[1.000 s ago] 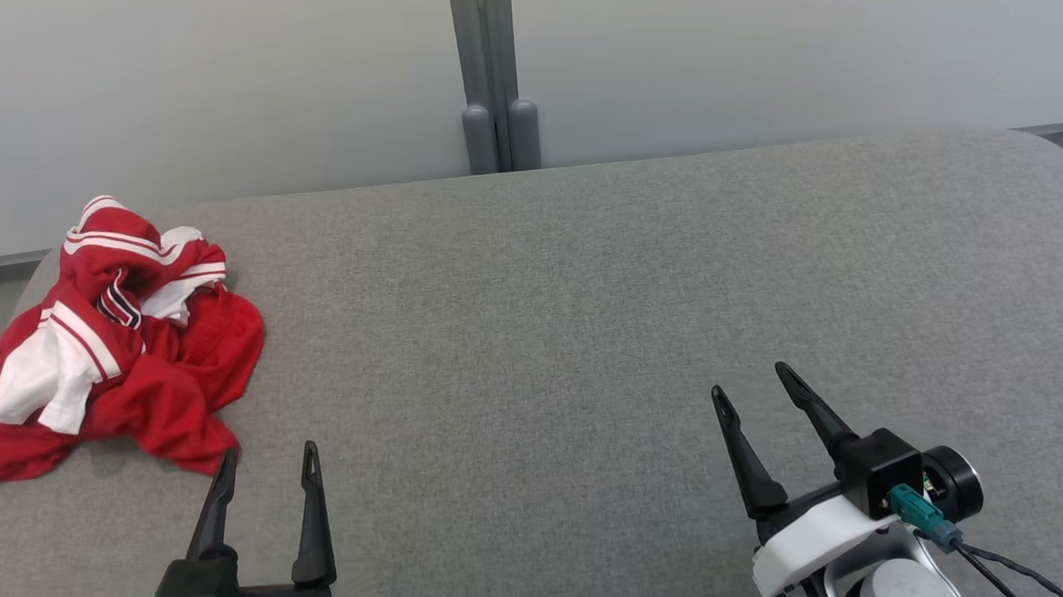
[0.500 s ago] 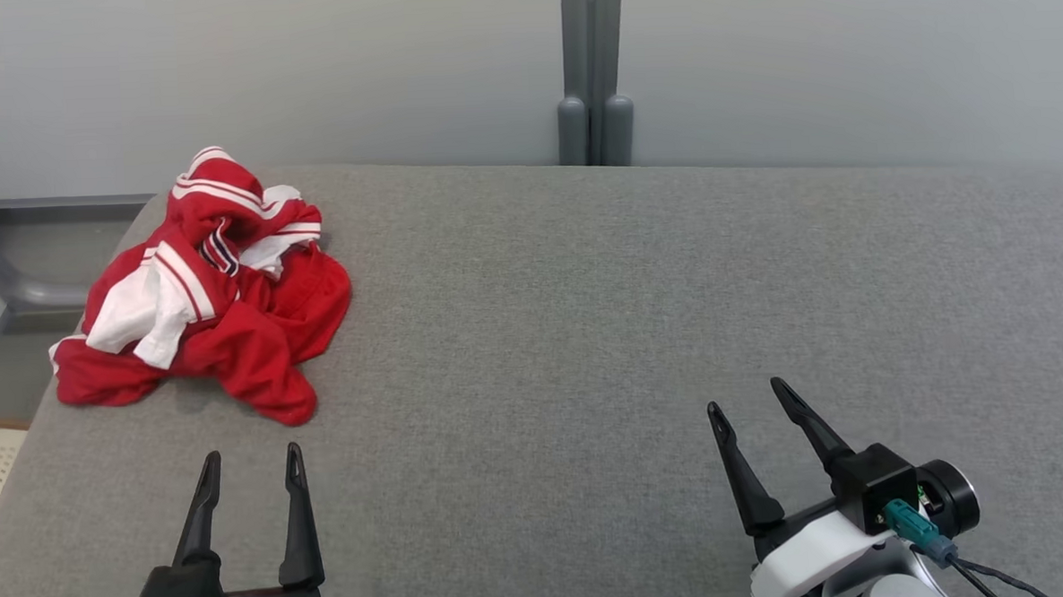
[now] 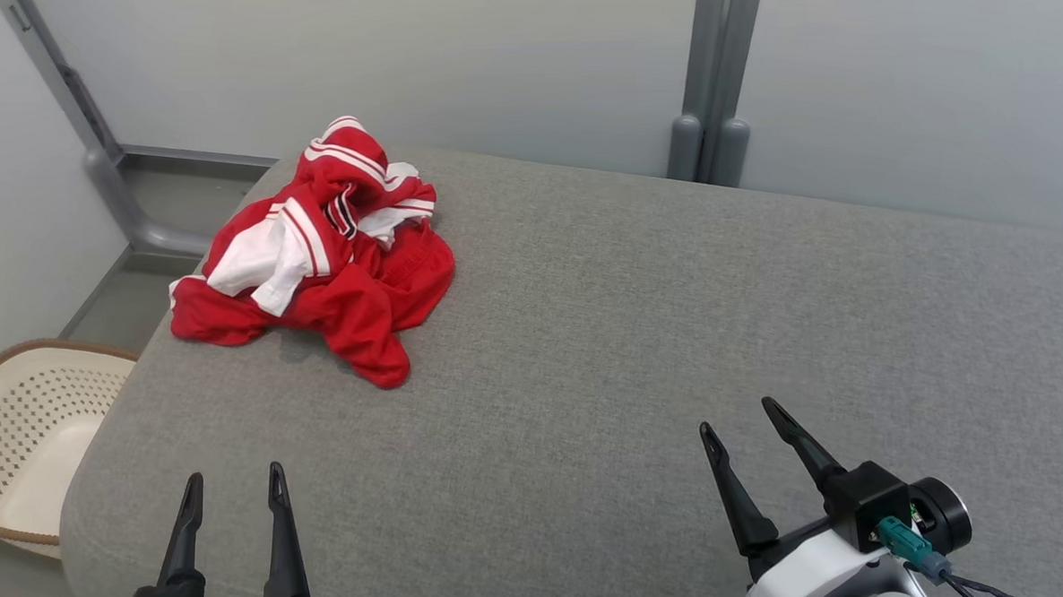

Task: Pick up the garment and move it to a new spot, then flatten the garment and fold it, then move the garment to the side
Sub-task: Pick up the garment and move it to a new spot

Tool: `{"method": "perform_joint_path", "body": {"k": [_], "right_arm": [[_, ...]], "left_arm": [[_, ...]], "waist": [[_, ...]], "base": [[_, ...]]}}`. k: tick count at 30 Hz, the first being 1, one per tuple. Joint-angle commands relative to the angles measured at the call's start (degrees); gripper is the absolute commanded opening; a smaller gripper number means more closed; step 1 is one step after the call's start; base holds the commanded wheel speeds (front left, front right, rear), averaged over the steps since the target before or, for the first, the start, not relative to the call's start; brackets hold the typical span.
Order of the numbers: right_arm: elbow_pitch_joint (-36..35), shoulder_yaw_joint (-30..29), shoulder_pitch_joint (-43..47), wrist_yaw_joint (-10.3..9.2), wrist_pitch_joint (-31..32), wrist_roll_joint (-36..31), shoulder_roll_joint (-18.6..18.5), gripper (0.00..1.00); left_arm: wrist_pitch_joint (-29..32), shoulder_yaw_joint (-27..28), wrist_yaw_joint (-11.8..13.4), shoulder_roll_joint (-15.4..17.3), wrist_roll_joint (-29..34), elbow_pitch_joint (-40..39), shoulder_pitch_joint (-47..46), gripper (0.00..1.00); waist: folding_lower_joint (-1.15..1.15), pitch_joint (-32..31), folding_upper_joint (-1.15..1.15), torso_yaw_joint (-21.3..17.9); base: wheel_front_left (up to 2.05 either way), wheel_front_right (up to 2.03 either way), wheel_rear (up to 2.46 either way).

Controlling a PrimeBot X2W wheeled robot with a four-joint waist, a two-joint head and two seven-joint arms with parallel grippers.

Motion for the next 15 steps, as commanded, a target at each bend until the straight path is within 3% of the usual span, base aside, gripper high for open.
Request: {"method": "perform_joint_path", "body": {"k": [1,15], "right_arm": [[-0.2,0.1,0.7,-0.02,-0.2,0.3,-0.2,1.0],[0.2,0.7,1.6,-0.02,-0.2,0.9,-0.2,1.0]], "left_arm": [[0.0,0.1,-0.2,0.3,0.5,-0.3,0.9,1.0],[0.0,1.3,-0.9,0.3,0.9,-0.8,2.0,1.0]], "waist": [[0.0,-0.8,0.0,2.7],[0.0,-1.3,0.0,6.5]], "base": [[0.0,0.0,0.0],[0.0,0.0,0.0]]}}
